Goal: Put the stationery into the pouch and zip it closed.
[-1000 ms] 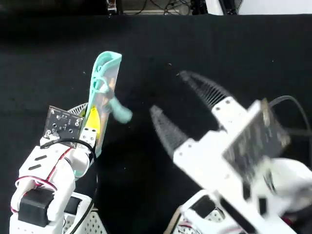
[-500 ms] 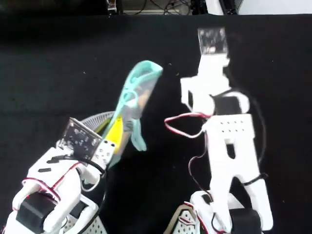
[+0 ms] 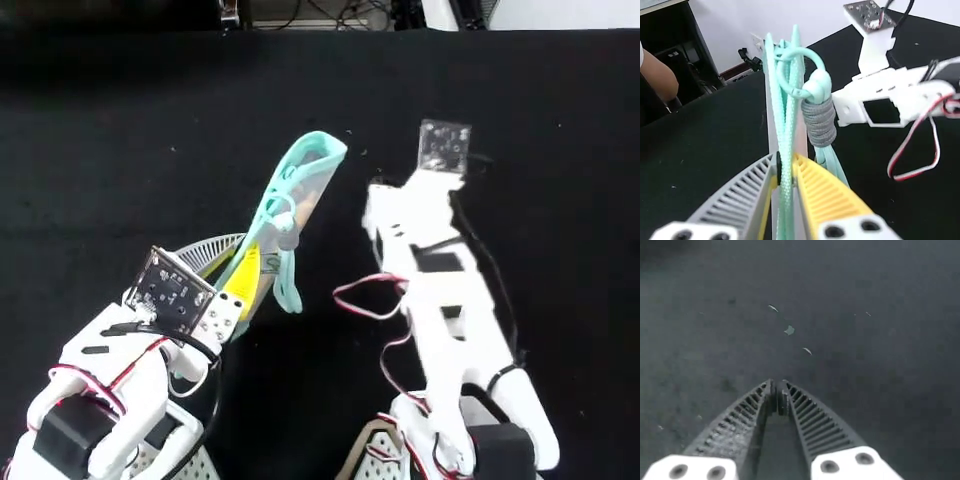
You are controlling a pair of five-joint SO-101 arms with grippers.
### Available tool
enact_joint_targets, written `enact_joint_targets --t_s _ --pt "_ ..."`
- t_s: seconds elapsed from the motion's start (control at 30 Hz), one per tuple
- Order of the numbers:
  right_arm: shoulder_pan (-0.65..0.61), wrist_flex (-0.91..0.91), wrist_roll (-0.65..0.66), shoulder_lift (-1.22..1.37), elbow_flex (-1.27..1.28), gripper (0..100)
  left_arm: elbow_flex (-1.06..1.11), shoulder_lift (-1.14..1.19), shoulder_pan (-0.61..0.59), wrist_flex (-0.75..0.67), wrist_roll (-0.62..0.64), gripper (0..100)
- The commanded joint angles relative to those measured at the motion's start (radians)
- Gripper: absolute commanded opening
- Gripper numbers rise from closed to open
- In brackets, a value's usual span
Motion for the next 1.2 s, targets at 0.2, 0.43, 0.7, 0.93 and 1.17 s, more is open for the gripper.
enact_joint_targets --t_s 0.2,0.43,0.7,0.93,1.17 --pt "-0.018 -0.416 0.149 0.228 0.027 1.5 -0.062 -0.015 0.157 0.074 -0.028 3" --pt "-0.021 -0.419 0.166 0.229 0.05 1.4 -0.054 -0.015 0.157 0.124 -0.106 3" --pt "-0.114 -0.417 0.169 -0.114 0.262 1.4 0.03 -0.017 0.157 0.121 -0.133 3" --pt "-0.229 -0.247 0.275 -0.473 0.38 1.4 0.073 -0.017 0.157 0.129 -0.135 3" --pt "-0.046 -0.02 0.269 -0.826 0.387 1.4 0.13 -0.018 0.157 0.132 -0.137 3"
